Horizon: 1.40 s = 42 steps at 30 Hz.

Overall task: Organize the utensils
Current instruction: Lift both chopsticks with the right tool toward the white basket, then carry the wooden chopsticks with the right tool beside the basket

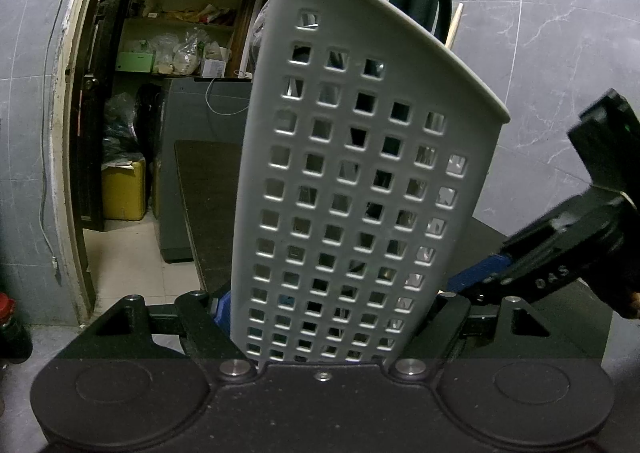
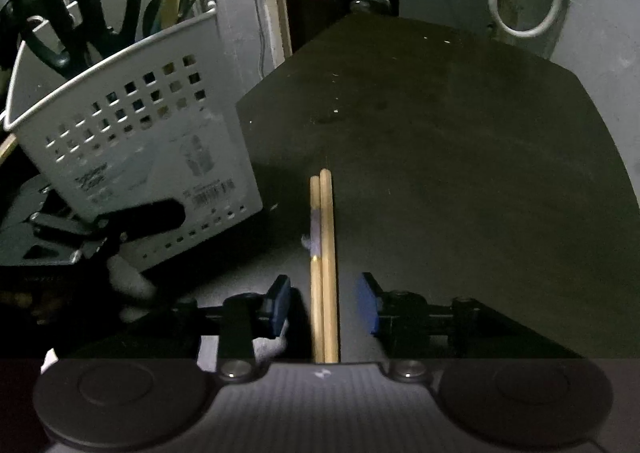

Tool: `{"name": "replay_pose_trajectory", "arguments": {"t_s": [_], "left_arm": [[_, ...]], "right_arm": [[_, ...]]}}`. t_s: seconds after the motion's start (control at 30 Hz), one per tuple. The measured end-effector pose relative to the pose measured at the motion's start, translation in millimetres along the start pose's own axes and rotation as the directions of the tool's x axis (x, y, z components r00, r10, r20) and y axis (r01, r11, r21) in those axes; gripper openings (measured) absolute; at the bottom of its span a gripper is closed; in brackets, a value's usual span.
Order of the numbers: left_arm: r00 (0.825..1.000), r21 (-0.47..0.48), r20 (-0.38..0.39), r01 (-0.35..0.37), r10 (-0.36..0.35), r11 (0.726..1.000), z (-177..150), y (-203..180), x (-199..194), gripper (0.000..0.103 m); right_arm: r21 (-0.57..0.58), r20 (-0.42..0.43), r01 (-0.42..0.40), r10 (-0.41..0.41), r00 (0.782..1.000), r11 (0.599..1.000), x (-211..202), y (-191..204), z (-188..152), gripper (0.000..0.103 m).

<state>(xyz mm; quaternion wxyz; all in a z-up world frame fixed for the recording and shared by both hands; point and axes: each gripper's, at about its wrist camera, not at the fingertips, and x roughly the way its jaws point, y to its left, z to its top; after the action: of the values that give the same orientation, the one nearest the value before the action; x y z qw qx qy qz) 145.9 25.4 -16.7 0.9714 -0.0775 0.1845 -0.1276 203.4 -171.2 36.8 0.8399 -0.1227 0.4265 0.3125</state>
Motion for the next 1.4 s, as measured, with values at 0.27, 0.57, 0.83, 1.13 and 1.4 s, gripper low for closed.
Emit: {"name": "replay_pose_trajectory", "arguments": {"t_s": [0.27, 0.57, 0.83, 1.13, 1.4], "left_arm": [[1.0, -0.001, 0.0, -0.001, 0.001, 1.0, 0, 0, 0, 0.079], [1.0, -0.007, 0.004, 0.0, 0.0, 1.0, -1, 0, 0, 0.079], [1.0, -0.004, 0.004, -0.003, 0.003, 1.0, -2, 0, -1, 0.079], [1.0, 0.002, 0.001, -0.008, 0.008, 1.0, -1, -1, -1, 0.079], [1.0, 0.006, -0.002, -0.017, 0.017, 1.0, 0, -5, -1, 0.079]], "right_arm": [[-0.07, -0.056, -0.019, 0.015, 0.998, 0.997, 11, 2, 21, 0.036], [0.008, -0.088, -0.012, 0.013, 0.996, 1.0, 10, -9, 33, 0.013], [0.258, 0.06, -0.094, 0.082, 0.995, 0.962, 4, -61, 7, 0.001], [-0.041, -0.028, -0.157, 0.156, 0.987, 0.987, -4, -28, 12, 0.054], [-0.249, -0.111, -0.133, 0.109, 0.988, 0.959, 17, 8, 32, 0.025]]}}
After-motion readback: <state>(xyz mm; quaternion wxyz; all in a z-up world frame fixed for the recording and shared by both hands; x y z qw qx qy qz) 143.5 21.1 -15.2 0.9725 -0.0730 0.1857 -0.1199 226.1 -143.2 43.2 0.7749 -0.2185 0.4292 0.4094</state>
